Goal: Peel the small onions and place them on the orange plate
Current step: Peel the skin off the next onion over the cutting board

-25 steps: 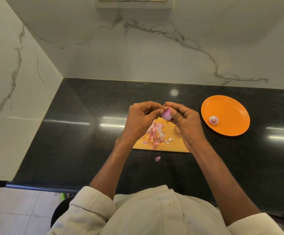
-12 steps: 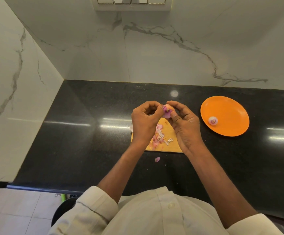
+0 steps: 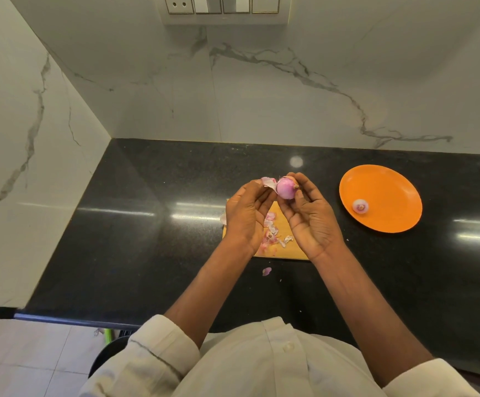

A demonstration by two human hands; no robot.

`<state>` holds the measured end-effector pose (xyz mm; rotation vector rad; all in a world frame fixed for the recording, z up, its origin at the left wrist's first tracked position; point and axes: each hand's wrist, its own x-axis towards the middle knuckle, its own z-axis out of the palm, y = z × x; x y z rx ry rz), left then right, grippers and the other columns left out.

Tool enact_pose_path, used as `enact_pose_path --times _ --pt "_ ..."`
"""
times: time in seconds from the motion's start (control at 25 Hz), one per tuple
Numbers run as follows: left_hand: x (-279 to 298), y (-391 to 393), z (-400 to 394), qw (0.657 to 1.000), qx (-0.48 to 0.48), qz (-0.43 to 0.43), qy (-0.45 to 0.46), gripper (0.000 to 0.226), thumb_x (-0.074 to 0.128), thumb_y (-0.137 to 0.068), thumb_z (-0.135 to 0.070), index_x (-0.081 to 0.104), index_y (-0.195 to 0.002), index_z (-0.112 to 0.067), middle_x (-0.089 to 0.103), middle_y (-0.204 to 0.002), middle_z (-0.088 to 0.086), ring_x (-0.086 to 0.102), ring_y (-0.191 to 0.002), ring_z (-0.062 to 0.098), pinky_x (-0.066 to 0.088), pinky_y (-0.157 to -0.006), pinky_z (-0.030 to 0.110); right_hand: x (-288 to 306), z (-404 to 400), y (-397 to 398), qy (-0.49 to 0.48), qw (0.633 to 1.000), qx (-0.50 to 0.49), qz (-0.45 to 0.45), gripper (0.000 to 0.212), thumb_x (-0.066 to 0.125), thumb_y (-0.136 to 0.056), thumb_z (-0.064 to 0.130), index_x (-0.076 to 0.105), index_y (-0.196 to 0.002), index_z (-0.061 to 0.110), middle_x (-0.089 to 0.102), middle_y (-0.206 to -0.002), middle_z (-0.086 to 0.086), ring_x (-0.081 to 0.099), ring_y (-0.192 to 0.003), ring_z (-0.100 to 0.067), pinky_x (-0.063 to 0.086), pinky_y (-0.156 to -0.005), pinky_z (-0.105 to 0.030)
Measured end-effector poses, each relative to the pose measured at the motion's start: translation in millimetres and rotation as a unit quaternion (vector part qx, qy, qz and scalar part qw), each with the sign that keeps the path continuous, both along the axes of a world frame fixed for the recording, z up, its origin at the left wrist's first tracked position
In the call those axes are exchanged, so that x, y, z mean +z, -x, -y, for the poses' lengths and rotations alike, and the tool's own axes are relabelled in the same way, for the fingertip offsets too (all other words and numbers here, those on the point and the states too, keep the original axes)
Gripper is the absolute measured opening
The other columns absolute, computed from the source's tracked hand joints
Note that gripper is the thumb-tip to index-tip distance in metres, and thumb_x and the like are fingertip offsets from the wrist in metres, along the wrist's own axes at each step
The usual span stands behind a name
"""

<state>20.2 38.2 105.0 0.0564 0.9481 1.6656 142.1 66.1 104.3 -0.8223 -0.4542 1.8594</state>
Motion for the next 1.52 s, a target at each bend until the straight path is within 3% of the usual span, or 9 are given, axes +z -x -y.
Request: enact_pose_path --times 0.16,0.28,0.48,0.8,0.92,1.12,1.24,1.36,1.52 --pt "-11 3 1 0.970 -0.073 -0.232 -0.025 0.035 0.079 -0.097 -0.028 0.069 -0.122 -0.007 0.078 -0.111 0.011 0.076 -0.106 0.025 0.063 -0.098 0.039 6 -1 -3 -0.009 0.999 -0.011 0.043 0.029 0.056 -0.103 0.001 0.067 -0.129 0.007 0.070 -0.134 -0.018 0.069 -0.126 -0.030 0.058 -0.104 -0.041" --pt "-14 0 4 0.926 -0.083 -0.368 -0.029 0.025 0.081 -0.096 -0.023 0.077 -0.116 -0.010 0.080 -0.105 0.007 0.077 -0.103 0.025 0.063 -0.097 0.044 12 1 -1 -0.029 0.998 -0.004 0.064 0.041 0.069 -0.094 0.007 0.063 -0.135 0.005 0.071 -0.132 -0.019 0.070 -0.123 -0.031 0.059 -0.103 -0.041" --pt "-16 3 2 0.931 -0.051 -0.359 -0.035 0.017 0.074 -0.101 -0.016 0.079 -0.114 -0.006 0.080 -0.100 0.008 0.077 -0.092 0.024 0.064 -0.083 0.035 14 -3 0 -0.013 0.991 -0.019 0.130 0.025 0.065 -0.100 0.009 0.069 -0.124 0.012 0.076 -0.122 -0.010 0.074 -0.115 -0.028 0.062 -0.095 -0.039" --pt "-27 8 -4 0.988 -0.072 -0.140 0.002 0.005 0.069 -0.103 -0.008 0.073 -0.102 -0.004 0.073 -0.086 0.007 0.071 -0.082 0.018 0.061 -0.078 0.030 0 -7 -7 0.138 0.990 0.023 -0.006 0.035 0.052 -0.109 0.022 0.059 -0.138 0.003 0.074 -0.122 -0.021 0.065 -0.092 -0.023 0.053 -0.082 -0.031" --pt "-36 13 -4 0.961 -0.100 -0.254 0.045 0.008 0.068 -0.103 -0.007 0.072 -0.108 -0.003 0.075 -0.093 0.011 0.073 -0.081 0.019 0.063 -0.076 0.028 -3 -8 -7 0.123 0.991 0.014 0.045 0.026 0.058 -0.106 0.021 0.067 -0.127 0.007 0.070 -0.132 -0.023 0.065 -0.095 -0.026 0.055 -0.080 -0.032" --pt "-55 21 0 0.845 -0.147 -0.506 0.087 0.015 0.068 -0.105 -0.026 0.075 -0.116 -0.018 0.076 -0.102 -0.001 0.070 -0.091 0.013 0.057 -0.080 0.033 -2 -7 -5 0.092 0.987 0.003 0.135 0.023 0.062 -0.104 0.016 0.075 -0.123 0.014 0.074 -0.121 -0.012 0.065 -0.098 -0.025 0.057 -0.079 -0.033" --pt "-51 18 2 0.773 -0.156 -0.606 0.103 0.035 0.067 -0.105 -0.037 0.067 -0.137 -0.021 0.066 -0.129 -0.002 0.062 -0.113 0.011 0.052 -0.093 0.031 -2 -5 -5 0.061 0.984 0.005 0.168 0.026 0.062 -0.104 0.015 0.073 -0.128 0.017 0.079 -0.109 -0.002 0.070 -0.099 -0.022 0.057 -0.082 -0.034" --pt "-37 16 -1 0.787 -0.134 -0.601 0.033 0.040 0.067 -0.104 -0.042 0.068 -0.139 -0.021 0.067 -0.131 -0.002 0.065 -0.116 0.008 0.055 -0.095 0.025 -1 -5 -6 0.041 0.982 -0.002 0.183 0.025 0.063 -0.103 0.012 0.073 -0.126 0.016 0.079 -0.115 -0.003 0.074 -0.107 -0.021 0.060 -0.080 -0.034" --pt "-26 17 0 0.804 -0.156 -0.571 -0.056 0.035 0.078 -0.099 -0.022 0.073 -0.133 -0.013 0.078 -0.118 -0.002 0.074 -0.108 0.007 0.062 -0.097 0.031 1 -4 -6 0.029 0.984 -0.006 0.177 0.022 0.064 -0.101 0.008 0.075 -0.119 0.015 0.077 -0.120 -0.008 0.075 -0.111 -0.024 0.062 -0.079 -0.031"
